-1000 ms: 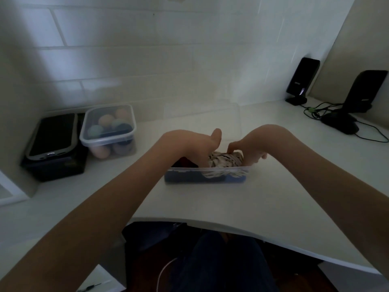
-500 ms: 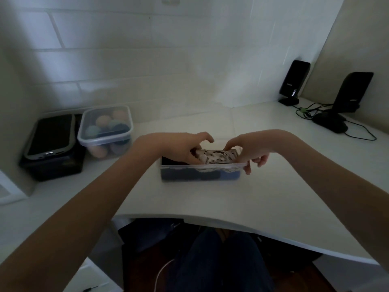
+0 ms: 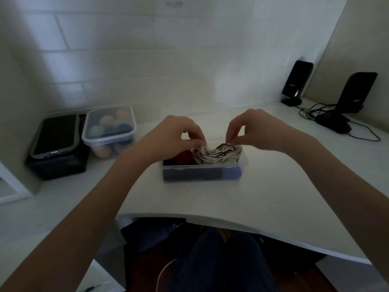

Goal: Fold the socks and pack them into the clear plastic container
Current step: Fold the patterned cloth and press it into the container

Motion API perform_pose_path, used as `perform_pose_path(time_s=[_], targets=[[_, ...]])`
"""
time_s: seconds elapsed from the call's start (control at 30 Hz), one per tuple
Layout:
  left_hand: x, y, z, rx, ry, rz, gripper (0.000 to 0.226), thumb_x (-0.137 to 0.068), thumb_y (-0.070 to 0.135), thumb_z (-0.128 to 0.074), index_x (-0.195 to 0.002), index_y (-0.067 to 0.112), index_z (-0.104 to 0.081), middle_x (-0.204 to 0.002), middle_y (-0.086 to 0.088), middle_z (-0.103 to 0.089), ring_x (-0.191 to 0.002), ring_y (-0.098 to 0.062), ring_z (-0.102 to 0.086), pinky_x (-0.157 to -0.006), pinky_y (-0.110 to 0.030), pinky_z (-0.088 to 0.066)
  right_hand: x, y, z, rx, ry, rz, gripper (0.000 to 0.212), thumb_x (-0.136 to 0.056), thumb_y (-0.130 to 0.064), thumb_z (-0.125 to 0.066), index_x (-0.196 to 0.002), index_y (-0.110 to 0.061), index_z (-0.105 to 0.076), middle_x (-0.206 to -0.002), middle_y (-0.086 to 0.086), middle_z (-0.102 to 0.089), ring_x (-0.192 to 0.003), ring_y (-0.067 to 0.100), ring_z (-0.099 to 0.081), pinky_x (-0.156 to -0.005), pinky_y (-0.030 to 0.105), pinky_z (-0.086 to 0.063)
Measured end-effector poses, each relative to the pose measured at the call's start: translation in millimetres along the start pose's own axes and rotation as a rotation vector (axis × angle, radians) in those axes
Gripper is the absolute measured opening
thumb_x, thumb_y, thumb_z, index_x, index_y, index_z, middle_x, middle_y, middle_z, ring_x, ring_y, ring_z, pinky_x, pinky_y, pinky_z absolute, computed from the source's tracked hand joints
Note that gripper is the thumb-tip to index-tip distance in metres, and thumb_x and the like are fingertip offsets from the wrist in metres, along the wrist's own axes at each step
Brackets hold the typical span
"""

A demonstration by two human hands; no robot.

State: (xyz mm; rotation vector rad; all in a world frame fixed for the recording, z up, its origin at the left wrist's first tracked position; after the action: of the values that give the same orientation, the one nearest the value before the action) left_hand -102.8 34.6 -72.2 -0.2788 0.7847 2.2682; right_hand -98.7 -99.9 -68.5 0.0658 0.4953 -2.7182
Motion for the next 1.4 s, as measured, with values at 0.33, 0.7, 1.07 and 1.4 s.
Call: perform_pose_path(time_s=[0.33, 0.7, 1.07, 1.4], targets=[[8.2, -4.0, -60.1, -0.509, -0.384, -0.027, 0.068, -0.087, 0.06, -0.018, -0.086, 0.015, -0.069, -0.098, 0.004, -0.069, -0.086, -0.016, -0.059, -0.094, -0.033, -0.033, 22.3, -4.8, -38.0, 0.424, -0.356, -0.133, 0.05, -0.086, -0.003, -0.041, -0.109, -0.039, -0.067, -0.109, 0.001, -0.062, -0.087, 0.022, -0.054, -0.073, 0.029, -0.04], [11.6, -0.9, -69.8, -0.608, -0.425, -0.004, 0.02, -0.082, 0.043, -0.059, -0.08, 0.023, -0.052, -0.095, 0.001, -0.065, -0.097, -0.021, -0.058, -0.112, -0.034, -0.021, 25.5, 2.3, -49.6, 0.471, -0.556, -0.173, 0.04, -0.078, -0.012, -0.044, -0.111, -0.02, -0.064, -0.109, 0.006, -0.069, -0.096, 0.022, -0.066, -0.087, 0.035, -0.053], [12.8, -4.2, -77.6, -0.482, -0.469, 0.023, 0.027, -0.089, 0.037, -0.051, -0.093, 0.013, -0.063, -0.116, -0.004, -0.053, -0.111, -0.025, -0.044, -0.097, -0.038, -0.032, 12.2, 0.1, -64.0, 0.47, -0.571, -0.142, 0.018, -0.08, -0.026, -0.063, -0.083, -0.008, -0.062, -0.067, 0.002, -0.054, -0.073, 0.026, -0.053, -0.053, 0.024, -0.036], [25.0, -10.0, -10.8, -0.034, 0.053, 0.054, 0.032, -0.09, 0.035, -0.052, -0.081, 0.015, -0.076, -0.089, -0.002, -0.063, -0.082, 0.005, -0.047, -0.076, -0.004, -0.03, 7.5, 13.1, -27.9, -0.042, -0.31, -0.097, 0.025, -0.084, -0.042, -0.062, -0.08, -0.021, -0.074, -0.077, 0.001, -0.073, -0.056, 0.01, -0.054, -0.06, 0.021, -0.045]])
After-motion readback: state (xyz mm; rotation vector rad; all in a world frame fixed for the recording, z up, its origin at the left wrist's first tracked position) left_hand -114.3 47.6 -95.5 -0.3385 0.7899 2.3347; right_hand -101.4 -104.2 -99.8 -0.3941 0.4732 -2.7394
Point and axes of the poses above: each hand's wrist, its own x-axis away from the middle knuckle, its own z-axis out of the back of the hand, y = z × x, the point moved 9 cm from there along -x, towards the middle knuckle
